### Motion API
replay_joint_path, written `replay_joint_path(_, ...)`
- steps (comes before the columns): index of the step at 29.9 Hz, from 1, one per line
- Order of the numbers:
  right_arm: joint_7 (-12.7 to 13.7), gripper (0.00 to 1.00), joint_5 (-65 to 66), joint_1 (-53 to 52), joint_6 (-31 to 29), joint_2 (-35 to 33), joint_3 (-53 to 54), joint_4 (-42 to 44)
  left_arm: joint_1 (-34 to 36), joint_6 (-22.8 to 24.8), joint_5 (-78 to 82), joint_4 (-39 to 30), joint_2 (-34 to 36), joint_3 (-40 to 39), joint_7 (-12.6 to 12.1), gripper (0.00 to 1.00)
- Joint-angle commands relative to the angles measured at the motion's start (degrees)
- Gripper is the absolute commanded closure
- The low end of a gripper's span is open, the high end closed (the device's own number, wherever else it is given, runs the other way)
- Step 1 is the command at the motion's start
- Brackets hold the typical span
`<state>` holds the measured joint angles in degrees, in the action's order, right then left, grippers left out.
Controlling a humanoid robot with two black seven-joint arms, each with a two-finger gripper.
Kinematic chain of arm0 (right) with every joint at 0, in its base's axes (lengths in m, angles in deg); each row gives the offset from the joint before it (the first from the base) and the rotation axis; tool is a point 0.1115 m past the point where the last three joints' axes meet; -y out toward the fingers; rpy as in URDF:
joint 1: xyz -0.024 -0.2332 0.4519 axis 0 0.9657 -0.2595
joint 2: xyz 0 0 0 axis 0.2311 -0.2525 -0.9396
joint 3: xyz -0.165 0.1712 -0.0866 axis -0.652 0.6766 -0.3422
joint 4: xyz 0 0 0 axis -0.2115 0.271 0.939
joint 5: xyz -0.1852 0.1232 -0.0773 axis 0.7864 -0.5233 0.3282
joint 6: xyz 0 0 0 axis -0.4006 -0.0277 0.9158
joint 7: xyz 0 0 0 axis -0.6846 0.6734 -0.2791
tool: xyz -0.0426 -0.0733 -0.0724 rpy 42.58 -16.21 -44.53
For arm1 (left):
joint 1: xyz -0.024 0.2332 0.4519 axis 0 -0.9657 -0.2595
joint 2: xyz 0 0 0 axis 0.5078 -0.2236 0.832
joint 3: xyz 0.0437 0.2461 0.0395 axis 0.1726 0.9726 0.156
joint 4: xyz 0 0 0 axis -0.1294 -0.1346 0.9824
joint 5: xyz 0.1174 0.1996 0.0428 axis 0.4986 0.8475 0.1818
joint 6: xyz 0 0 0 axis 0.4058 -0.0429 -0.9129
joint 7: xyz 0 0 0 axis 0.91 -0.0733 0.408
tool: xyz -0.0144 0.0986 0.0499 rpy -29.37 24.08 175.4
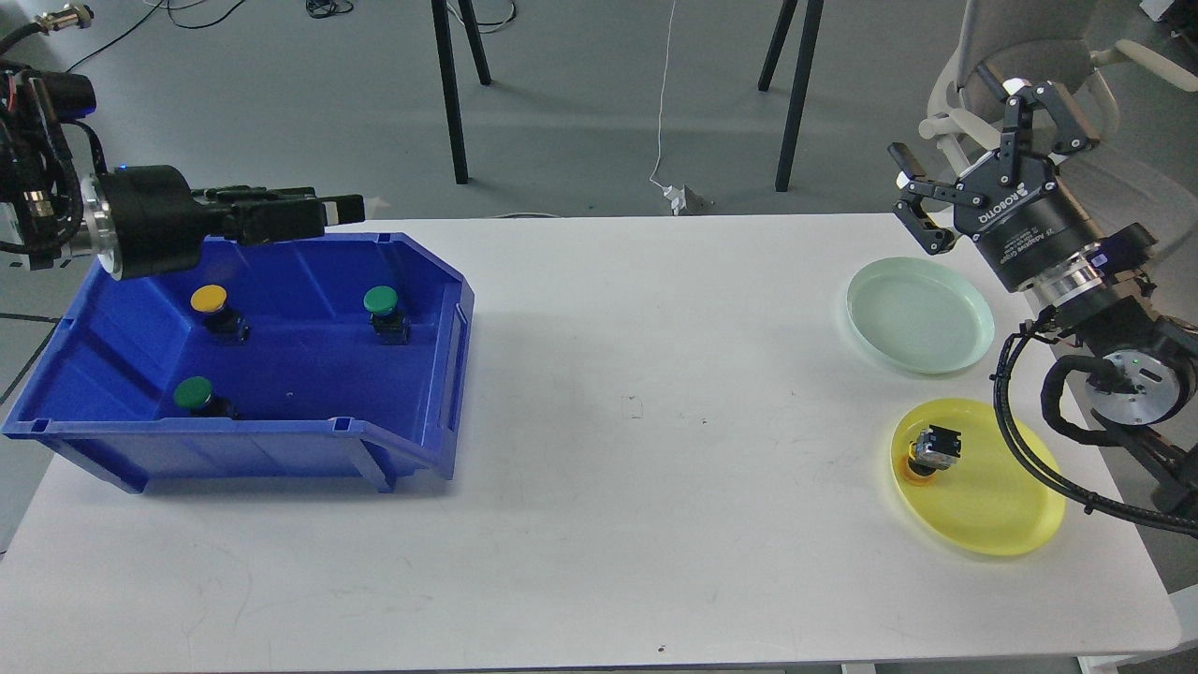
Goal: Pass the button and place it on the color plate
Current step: 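Move the left gripper down toward the green button nearest the robot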
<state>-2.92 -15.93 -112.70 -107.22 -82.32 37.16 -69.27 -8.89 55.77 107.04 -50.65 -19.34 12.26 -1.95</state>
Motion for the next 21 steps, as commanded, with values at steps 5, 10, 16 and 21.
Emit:
replay_joint_path(5, 0.0, 0.04, 0.0, 1.2, 0.0, 0.0, 0.2, 0.6, -0.7, 0.0, 8.2, 1.8, 0.9, 6.5, 0.0, 0.09)
replay_joint_path(10, 0.0, 0.04, -0.1, 1.2, 0.0, 0.0, 0.1, 0.9, -1.3, 0.0, 8.6, 7.8, -0.6, 8.1, 0.0, 0.09)
replay_joint_path(16, 0.0, 0.04, -0.2, 1.2, 0.0, 0.0, 0.1, 0.8, -1.3, 0.0, 8.7, 14.7, -4.2, 10.1, 0.0, 0.09)
replay_joint_path(21, 0.0, 0.04, -0.2, 1.2, 0.0, 0.0, 0.3, 0.7, -1.1, 0.0, 8.7, 18.3, -6.6, 12.6, 0.0, 0.09)
